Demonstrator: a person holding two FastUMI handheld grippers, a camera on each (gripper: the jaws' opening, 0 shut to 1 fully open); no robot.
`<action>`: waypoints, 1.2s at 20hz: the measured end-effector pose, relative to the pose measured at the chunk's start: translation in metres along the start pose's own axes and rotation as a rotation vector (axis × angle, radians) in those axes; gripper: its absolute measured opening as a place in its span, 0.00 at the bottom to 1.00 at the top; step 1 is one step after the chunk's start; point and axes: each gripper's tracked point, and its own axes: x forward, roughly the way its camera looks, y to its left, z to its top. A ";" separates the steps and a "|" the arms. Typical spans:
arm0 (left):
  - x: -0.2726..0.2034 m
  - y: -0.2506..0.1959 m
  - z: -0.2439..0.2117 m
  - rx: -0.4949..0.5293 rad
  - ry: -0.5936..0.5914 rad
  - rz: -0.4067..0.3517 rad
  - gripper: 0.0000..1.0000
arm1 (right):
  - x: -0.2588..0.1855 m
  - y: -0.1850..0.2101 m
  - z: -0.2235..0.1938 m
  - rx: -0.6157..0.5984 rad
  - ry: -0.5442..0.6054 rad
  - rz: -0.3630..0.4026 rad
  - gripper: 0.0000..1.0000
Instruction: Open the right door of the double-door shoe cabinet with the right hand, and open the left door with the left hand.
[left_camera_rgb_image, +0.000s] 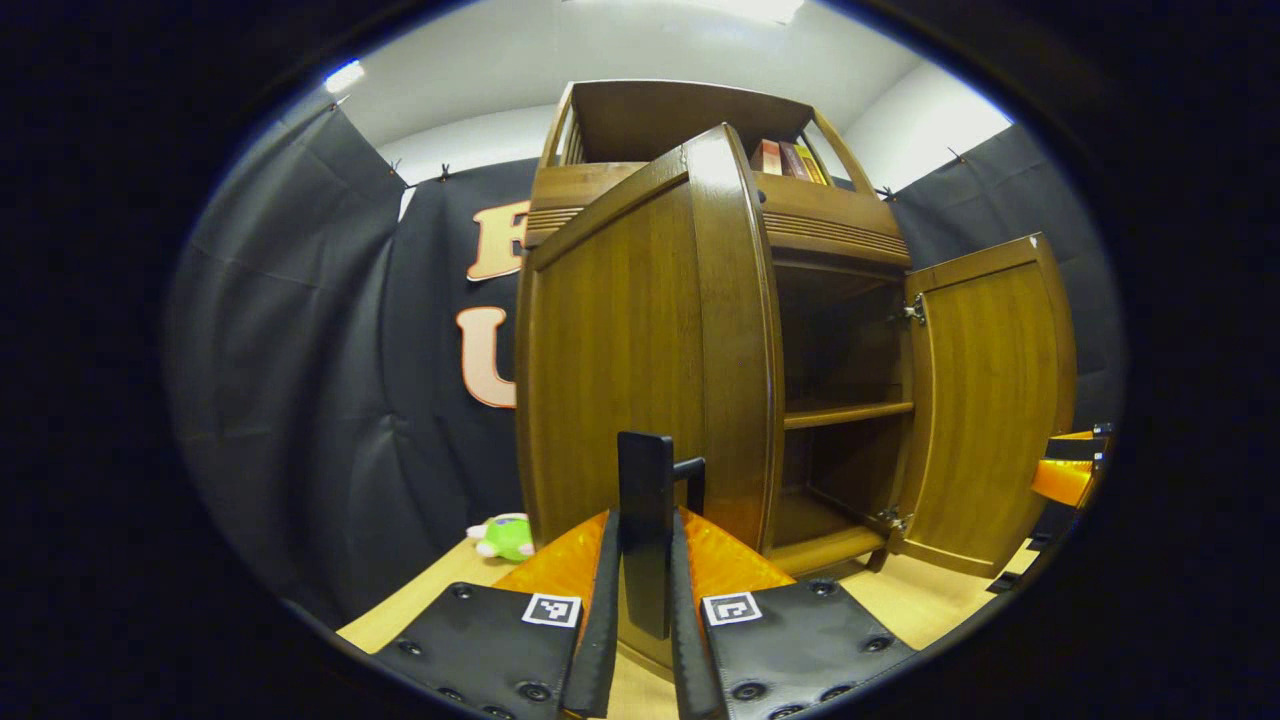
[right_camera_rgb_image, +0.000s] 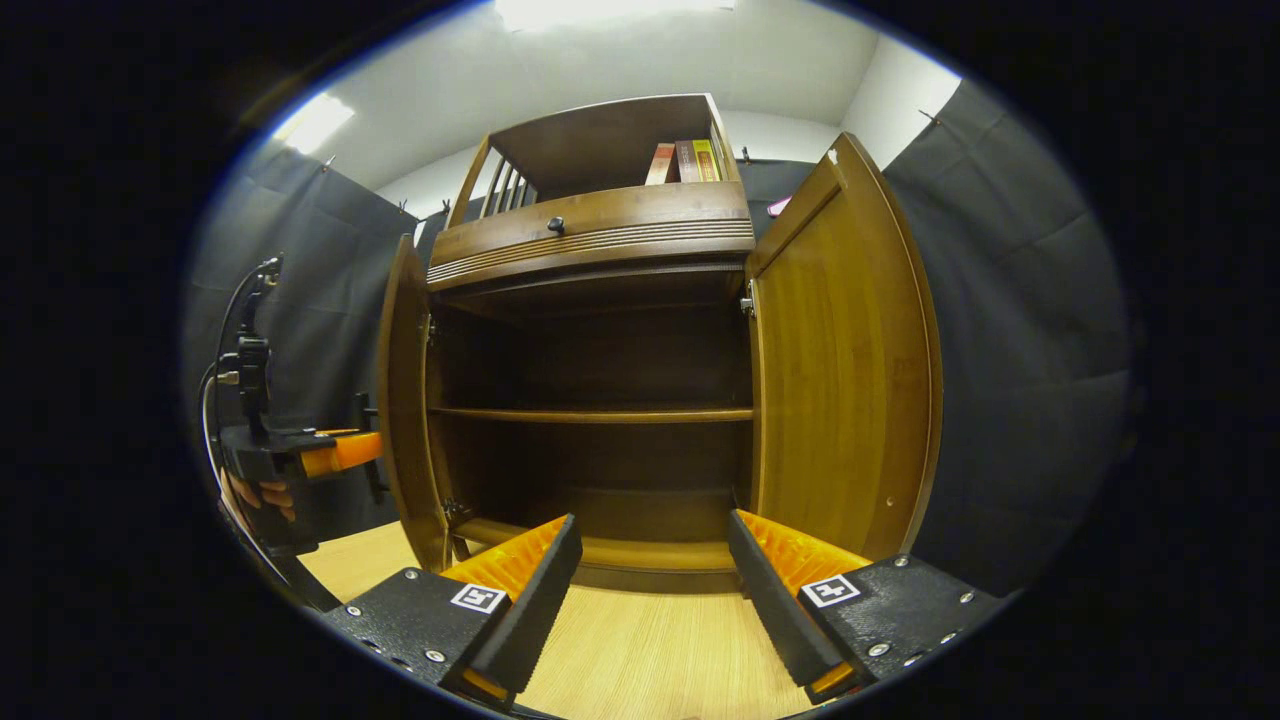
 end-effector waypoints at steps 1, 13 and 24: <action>-0.005 0.008 0.000 0.014 -0.002 0.017 0.31 | 0.001 0.002 -0.001 0.006 -0.001 0.005 0.92; -0.040 0.122 0.012 -0.026 -0.024 0.104 0.11 | 0.008 0.023 -0.006 0.026 0.005 0.035 0.92; -0.035 0.172 0.011 -0.091 -0.030 -0.098 0.11 | 0.009 0.032 -0.007 0.008 0.008 0.042 0.92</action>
